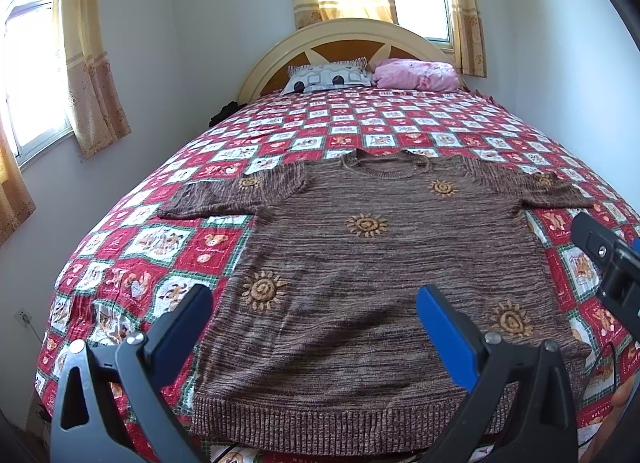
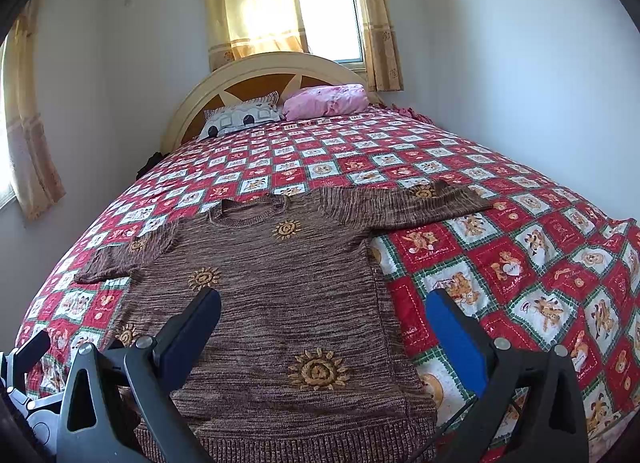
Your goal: Fold small clothes
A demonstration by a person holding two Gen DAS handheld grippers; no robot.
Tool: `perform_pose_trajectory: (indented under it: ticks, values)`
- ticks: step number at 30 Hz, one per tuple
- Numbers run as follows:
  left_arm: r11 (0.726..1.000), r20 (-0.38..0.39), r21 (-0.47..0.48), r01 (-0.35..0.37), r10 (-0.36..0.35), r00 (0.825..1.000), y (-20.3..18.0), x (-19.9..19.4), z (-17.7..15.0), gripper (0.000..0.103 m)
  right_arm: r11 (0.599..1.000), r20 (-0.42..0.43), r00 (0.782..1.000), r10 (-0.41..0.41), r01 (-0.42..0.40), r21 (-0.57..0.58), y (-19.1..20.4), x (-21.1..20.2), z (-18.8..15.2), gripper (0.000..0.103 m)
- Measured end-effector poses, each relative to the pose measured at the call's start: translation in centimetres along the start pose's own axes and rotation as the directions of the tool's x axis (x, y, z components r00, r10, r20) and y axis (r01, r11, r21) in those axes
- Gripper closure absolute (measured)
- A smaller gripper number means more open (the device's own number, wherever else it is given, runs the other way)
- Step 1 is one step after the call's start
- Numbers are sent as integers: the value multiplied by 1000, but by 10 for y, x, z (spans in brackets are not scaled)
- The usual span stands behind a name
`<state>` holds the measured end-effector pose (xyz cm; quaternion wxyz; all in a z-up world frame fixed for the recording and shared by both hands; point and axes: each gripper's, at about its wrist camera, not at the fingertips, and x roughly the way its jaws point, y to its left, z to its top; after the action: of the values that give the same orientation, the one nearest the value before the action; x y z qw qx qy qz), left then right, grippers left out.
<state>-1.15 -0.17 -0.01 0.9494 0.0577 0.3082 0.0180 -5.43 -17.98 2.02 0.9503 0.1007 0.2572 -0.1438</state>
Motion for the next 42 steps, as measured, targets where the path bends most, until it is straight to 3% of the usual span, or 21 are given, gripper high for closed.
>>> perform_pose_trajectory:
  ticks: [18, 25, 33, 35, 37, 42]
  values:
    - [1000, -25, -9, -5, 5, 1000, 3, 12, -1, 0, 1000, -21, 1000, 0, 1, 4, -3, 9, -3, 1]
    - [1000, -24, 0, 12, -12, 1000, 4, 31, 4, 0, 999, 6, 999, -41, 41, 31, -26, 27, -1, 1]
    - [999, -29, 18, 46, -46, 999, 7, 68, 23, 0, 987, -14, 997, -71, 72, 144, -89, 64, 11, 2]
    - [998, -19, 14, 61, -60, 998, 9, 77, 32, 0, 978, -16, 998, -55, 57, 201, -112, 69, 18, 7]
    - [998, -6, 18, 61, -61, 998, 9, 85, 40, 0, 960, -31, 999, -39, 46, 276, -144, 79, 32, 27]
    - [999, 0, 19, 35, -35, 999, 9, 107, 55, 0, 925, -90, 994, -60, 89, 368, -207, 115, 66, 31]
